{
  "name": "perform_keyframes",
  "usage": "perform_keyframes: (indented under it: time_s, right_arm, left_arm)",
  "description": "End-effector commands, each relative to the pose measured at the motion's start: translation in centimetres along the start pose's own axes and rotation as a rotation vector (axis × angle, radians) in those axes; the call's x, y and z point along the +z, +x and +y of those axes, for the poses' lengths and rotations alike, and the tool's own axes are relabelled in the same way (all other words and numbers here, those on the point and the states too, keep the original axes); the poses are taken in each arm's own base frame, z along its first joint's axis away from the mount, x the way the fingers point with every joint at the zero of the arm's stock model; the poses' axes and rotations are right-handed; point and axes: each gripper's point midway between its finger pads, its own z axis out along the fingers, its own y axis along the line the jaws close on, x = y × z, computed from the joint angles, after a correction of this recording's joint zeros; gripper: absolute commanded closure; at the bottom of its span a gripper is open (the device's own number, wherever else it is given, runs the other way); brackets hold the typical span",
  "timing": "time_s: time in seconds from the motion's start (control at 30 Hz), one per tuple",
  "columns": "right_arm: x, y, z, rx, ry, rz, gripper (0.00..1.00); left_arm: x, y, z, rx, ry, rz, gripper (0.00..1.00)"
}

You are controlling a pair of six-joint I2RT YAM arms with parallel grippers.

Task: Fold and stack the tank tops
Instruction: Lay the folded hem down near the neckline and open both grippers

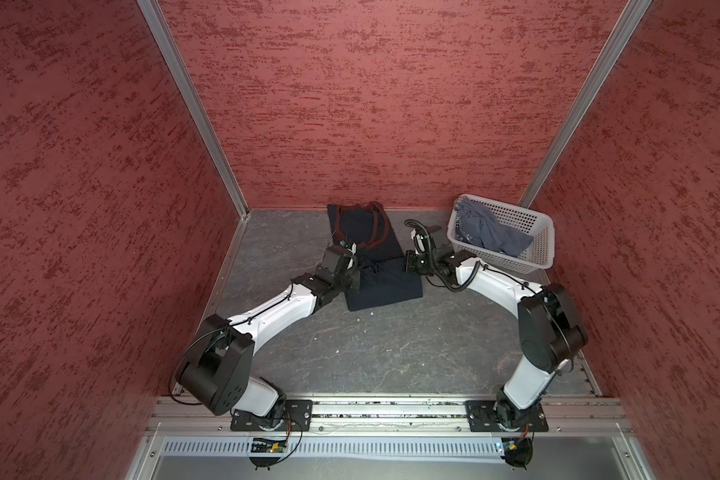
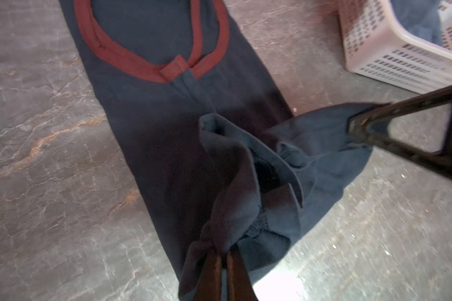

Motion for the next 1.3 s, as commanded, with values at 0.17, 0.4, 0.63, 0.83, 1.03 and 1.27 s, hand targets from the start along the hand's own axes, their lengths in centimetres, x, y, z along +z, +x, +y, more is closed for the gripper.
perform_keyframes:
  time_s: [0.17,0.4,0.63,0.83,1.03,1.27]
  right_arm:
    - [3.0,-3.5,1.0,-0.052,-0.05,-0.006,0.93]
    - [5.9,-4.8,0.3,-0.055,-0.04,0.004,0.93]
    - [7.6,-6.2,-1.3,-0.049,0.023,-0.005,0.72]
    - [6.2,-8.2,-2.3,-0.099,0.14,-0.044,0.44]
    - [3.7,-5.7,-2.2,-0.127,0.124,-0.026,0.46]
    - [5.4,-0.7,-0.1,-0.154,0.047,0.065,0.55]
  left_arm:
    - [1.8,-2.8,1.5,-0.105,0.052,-0.047,0.93]
    - [4.4,-3.0,3.6,-0.171,0.021,-0.021,0.93]
    - [6.3,-3.4,5.8,-0.242,-0.038,0.008,0.85]
    - [5.2,-5.4,8.5,-0.333,-0.153,-0.01,0.56]
    - [1.4,-4.4,6.5,-0.301,-0.166,-0.013,0.51]
    - [2.3,-0.8,-0.6,-0.254,-0.016,0.066,0.54]
